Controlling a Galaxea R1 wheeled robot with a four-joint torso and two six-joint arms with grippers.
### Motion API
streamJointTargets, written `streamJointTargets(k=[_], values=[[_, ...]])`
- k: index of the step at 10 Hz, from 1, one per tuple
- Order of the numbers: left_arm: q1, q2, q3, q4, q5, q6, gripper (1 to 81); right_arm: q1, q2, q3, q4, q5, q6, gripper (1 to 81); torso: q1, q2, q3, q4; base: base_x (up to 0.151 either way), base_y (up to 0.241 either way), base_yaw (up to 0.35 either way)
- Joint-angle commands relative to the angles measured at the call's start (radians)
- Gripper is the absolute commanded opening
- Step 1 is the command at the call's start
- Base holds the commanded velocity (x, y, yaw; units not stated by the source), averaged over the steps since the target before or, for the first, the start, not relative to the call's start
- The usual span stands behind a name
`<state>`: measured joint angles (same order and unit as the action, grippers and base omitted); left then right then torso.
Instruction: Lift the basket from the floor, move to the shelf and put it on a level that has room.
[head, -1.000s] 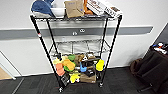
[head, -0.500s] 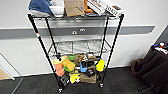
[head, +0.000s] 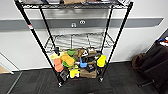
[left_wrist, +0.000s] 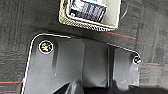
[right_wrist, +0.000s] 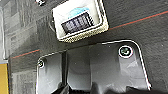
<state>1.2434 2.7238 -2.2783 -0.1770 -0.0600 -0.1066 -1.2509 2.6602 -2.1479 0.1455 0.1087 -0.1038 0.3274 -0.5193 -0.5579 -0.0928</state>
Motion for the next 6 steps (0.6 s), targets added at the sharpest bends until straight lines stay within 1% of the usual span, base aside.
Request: streamJointTargets(k=[1, 5, 6], values=[[-0.038, 0.01, -0.026, -0.004, 0.071, 0.002, 81.1, 0.05, -0.023, 0.007, 0.009, -0.057, 0.01, 81.1, 0.063, -0.098, -0.091, 0.0, 0.0, 0.0, 0.0], [-0.052, 0.062, -0.107, -0.012, 0.069, 0.001, 81.1, 0.061, -0.023, -0.003, 0.009, -0.06, 0.01, 81.1, 0.151, -0.236, -0.22, 0.0, 0.0, 0.0, 0.0], [-0.061, 0.07, -0.118, -0.012, 0.069, -0.002, 81.1, 0.066, -0.02, -0.003, 0.009, -0.06, 0.01, 81.1, 0.174, -0.271, -0.159, 0.0, 0.0, 0.0, 0.0]])
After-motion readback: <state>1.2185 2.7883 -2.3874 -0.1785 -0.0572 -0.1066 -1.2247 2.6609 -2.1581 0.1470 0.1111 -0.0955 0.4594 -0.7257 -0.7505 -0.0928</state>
